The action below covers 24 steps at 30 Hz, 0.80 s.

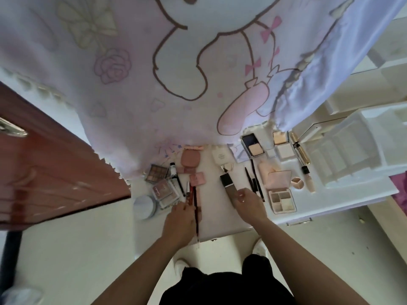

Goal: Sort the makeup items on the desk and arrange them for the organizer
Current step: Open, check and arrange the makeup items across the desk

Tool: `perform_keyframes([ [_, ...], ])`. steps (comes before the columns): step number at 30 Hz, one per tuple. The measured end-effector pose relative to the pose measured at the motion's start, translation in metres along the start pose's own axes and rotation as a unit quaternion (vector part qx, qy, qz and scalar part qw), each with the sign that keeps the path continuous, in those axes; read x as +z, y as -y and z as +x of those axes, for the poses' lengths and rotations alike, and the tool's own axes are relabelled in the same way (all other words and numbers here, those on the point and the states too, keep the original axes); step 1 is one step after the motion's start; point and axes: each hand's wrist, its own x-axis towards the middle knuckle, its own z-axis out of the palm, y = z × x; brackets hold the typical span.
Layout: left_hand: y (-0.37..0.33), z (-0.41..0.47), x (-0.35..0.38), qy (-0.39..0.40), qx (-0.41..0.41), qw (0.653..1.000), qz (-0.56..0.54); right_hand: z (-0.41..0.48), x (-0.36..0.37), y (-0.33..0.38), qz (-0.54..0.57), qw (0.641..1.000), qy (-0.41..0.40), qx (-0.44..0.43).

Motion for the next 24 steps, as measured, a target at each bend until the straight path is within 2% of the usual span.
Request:
perform_keyframes([
  [4, 0.047, -0.026, 0.006, 0.066, 0.028, 0.995, 0.072, -0.017, 0.055, 0.015, -0.029, 0.997, 0.068, 0.01],
  [10, 0.081, -0.043, 0.014, 0.083, 0.028, 0.995, 0.04, -0.034, 0.11, 0.032, -0.034, 0.997, 0.062, 0.025],
  [16, 0.086, -0.04, 0.018, 0.036, 0.01, 0.999, -0.025, -0.032, 0.121, 0.038, -0.076, 0.997, 0.025, 0.025],
  [19, 0.08, -0.031, 0.02, -0.015, -0.044, 0.997, -0.056, -0.027, 0.116, 0.035, -0.087, 0.996, 0.023, 0.027],
  [21, 0.073, -0.025, 0.019, -0.044, -0.084, 0.993, -0.074, -0.023, 0.11, 0.031, -0.132, 0.991, 0.022, 0.016],
  [24, 0.065, -0.019, 0.015, -0.069, -0.156, 0.966, -0.193, -0.02, 0.096, 0.021, -0.149, 0.988, 0.011, 0.024],
])
